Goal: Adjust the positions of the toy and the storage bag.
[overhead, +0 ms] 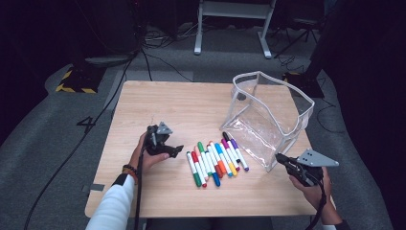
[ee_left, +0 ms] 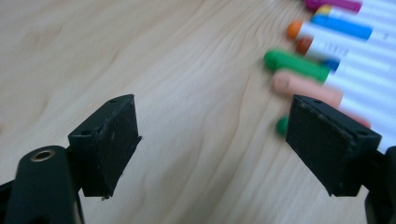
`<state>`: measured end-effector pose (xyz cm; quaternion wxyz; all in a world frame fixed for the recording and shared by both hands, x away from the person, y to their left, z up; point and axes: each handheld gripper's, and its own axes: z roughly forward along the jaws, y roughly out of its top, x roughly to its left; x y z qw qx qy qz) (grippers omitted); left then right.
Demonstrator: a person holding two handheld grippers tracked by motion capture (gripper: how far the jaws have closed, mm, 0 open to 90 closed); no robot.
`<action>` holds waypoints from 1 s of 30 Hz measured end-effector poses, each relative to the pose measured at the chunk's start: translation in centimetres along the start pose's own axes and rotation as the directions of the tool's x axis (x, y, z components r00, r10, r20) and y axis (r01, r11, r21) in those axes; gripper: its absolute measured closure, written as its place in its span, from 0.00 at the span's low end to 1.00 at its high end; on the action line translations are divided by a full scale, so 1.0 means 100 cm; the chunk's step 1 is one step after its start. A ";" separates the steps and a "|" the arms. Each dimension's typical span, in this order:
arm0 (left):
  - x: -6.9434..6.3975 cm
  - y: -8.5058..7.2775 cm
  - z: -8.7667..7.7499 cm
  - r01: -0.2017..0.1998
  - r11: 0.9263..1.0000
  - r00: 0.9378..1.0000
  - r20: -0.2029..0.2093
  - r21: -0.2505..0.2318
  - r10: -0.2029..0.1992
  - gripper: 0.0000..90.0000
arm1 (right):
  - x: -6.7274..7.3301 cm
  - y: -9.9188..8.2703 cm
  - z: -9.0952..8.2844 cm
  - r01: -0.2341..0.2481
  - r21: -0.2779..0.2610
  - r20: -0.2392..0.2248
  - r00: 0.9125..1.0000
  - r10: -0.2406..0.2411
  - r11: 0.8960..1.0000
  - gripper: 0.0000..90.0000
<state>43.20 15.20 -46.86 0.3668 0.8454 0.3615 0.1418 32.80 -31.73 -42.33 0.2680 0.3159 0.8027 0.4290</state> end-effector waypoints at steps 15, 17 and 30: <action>-0.037 0.117 0.081 -0.196 0.976 0.968 0.143 -0.093 0.208 0.23 | -0.002 -0.001 0.002 0.004 -0.002 -0.021 1.000 -0.004 1.000 0.98; -0.043 0.132 0.089 -0.212 0.971 0.962 0.153 -0.113 0.228 0.24 | 0.000 -0.002 0.003 0.017 0.015 -0.021 1.000 -0.017 1.000 1.00; -0.055 0.155 0.106 -0.259 0.959 0.958 0.098 -0.117 0.271 0.69 | 0.001 -0.002 0.004 0.000 0.008 -0.023 1.000 0.001 1.000 0.78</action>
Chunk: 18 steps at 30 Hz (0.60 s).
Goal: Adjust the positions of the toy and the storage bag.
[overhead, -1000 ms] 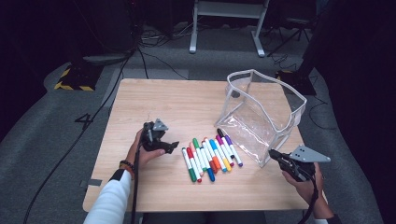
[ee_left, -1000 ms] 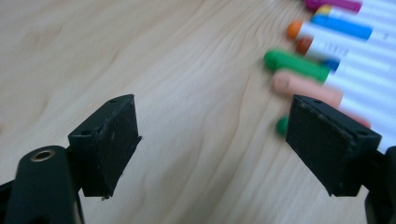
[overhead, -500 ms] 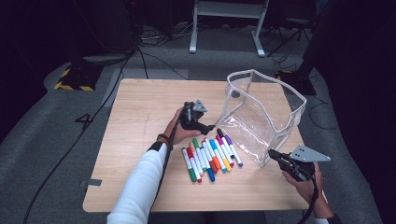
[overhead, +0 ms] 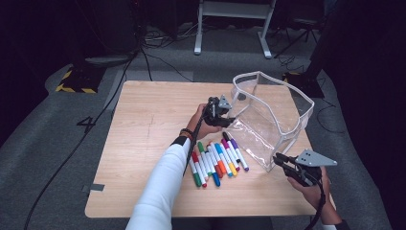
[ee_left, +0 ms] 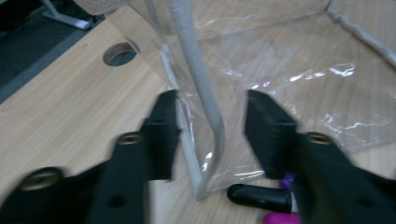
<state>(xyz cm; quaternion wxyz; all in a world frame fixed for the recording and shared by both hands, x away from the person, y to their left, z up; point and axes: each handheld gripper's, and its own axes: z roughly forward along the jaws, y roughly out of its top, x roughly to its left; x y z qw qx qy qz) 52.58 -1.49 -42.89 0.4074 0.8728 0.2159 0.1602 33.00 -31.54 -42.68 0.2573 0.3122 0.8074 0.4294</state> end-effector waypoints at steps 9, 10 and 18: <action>0.001 0.001 0.002 -0.011 1.000 1.000 0.006 0.006 0.011 0.89 | 0.001 0.000 0.013 -0.066 0.019 0.085 0.994 0.064 0.998 0.53; 0.001 0.001 0.002 -0.011 1.000 1.000 0.006 0.006 0.011 0.90 | 0.001 0.000 0.013 -0.066 0.019 0.085 0.994 0.064 0.998 0.53; 0.003 -0.008 -0.005 0.019 0.999 1.000 -0.014 -0.027 -0.020 0.95 | 0.002 0.004 0.029 -0.090 0.044 0.157 0.984 0.082 0.995 0.54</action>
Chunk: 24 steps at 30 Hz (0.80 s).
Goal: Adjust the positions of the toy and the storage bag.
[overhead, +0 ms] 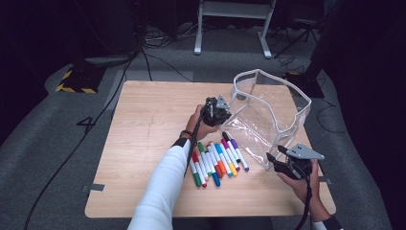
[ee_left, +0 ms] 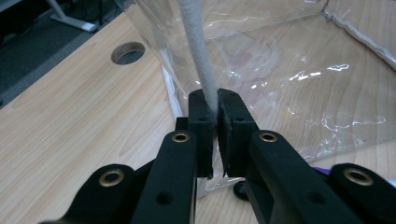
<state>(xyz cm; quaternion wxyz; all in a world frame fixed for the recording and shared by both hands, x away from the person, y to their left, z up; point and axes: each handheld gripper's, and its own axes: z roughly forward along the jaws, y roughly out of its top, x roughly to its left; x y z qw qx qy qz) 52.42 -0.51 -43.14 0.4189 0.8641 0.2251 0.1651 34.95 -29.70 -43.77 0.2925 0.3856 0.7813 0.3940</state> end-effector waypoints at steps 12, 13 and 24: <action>0.011 -0.015 -0.022 0.027 0.999 0.998 -0.058 0.018 -0.026 0.96 | -0.034 0.012 0.035 -0.091 0.003 0.105 0.990 0.090 0.996 0.62; 0.012 -0.016 -0.024 0.025 0.999 0.998 -0.066 0.019 -0.024 0.96 | -0.035 0.015 0.039 -0.089 0.006 0.098 0.991 0.088 0.996 0.63; 0.011 -0.033 -0.045 0.029 1.000 0.996 -0.089 0.013 -0.028 0.96 | -0.030 0.026 0.075 -0.023 0.041 0.014 1.000 0.022 0.999 0.88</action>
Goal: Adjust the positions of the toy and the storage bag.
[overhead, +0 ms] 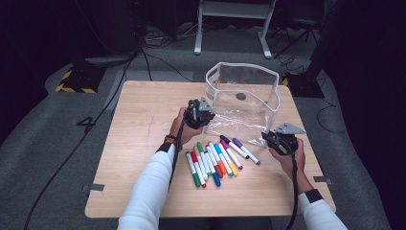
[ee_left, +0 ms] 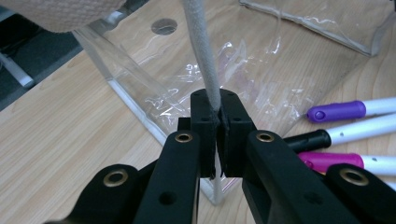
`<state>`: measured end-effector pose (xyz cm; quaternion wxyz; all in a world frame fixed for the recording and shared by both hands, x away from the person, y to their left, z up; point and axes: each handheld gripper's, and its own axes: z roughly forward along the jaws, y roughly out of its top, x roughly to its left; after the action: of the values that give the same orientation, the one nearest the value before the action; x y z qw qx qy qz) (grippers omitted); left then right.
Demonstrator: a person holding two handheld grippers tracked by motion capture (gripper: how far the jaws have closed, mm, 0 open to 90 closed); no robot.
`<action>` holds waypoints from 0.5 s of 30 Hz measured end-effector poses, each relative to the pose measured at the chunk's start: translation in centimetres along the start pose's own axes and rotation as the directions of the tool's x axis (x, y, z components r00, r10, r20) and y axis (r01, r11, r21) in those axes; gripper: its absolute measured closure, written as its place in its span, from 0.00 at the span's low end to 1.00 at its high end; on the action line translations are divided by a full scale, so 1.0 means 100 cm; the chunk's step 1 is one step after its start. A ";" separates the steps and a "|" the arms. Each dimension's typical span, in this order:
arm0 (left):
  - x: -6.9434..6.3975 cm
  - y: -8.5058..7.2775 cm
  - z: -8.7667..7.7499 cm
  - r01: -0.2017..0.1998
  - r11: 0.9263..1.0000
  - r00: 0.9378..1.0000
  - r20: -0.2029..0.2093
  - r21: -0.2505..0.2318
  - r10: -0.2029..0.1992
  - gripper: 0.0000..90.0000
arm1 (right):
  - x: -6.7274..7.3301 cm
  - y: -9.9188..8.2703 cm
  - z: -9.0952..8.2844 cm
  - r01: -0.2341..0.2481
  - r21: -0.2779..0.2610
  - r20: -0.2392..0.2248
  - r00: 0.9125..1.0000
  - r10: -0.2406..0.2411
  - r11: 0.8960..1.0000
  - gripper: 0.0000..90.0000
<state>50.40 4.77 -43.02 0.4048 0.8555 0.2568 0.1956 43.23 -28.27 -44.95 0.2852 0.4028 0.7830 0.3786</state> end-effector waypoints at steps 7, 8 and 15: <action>-0.001 -0.014 -0.020 0.001 1.000 1.000 -0.008 0.009 -0.001 0.96 | 0.005 0.005 0.007 0.023 -0.006 -0.042 0.999 -0.023 1.000 0.92; -0.001 -0.014 -0.020 0.001 1.000 1.000 -0.008 0.009 -0.001 0.96 | 0.005 0.005 0.007 0.023 -0.006 -0.042 0.999 -0.023 1.000 0.92; -0.006 -0.025 -0.033 -0.001 1.000 1.000 -0.001 -0.002 0.001 0.96 | 0.012 0.007 0.007 0.036 -0.003 -0.079 0.996 -0.036 0.999 0.93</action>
<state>47.46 7.72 -43.06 0.4056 0.8551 0.2563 0.1963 43.43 -26.78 -44.93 0.2612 0.3732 0.8005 0.3895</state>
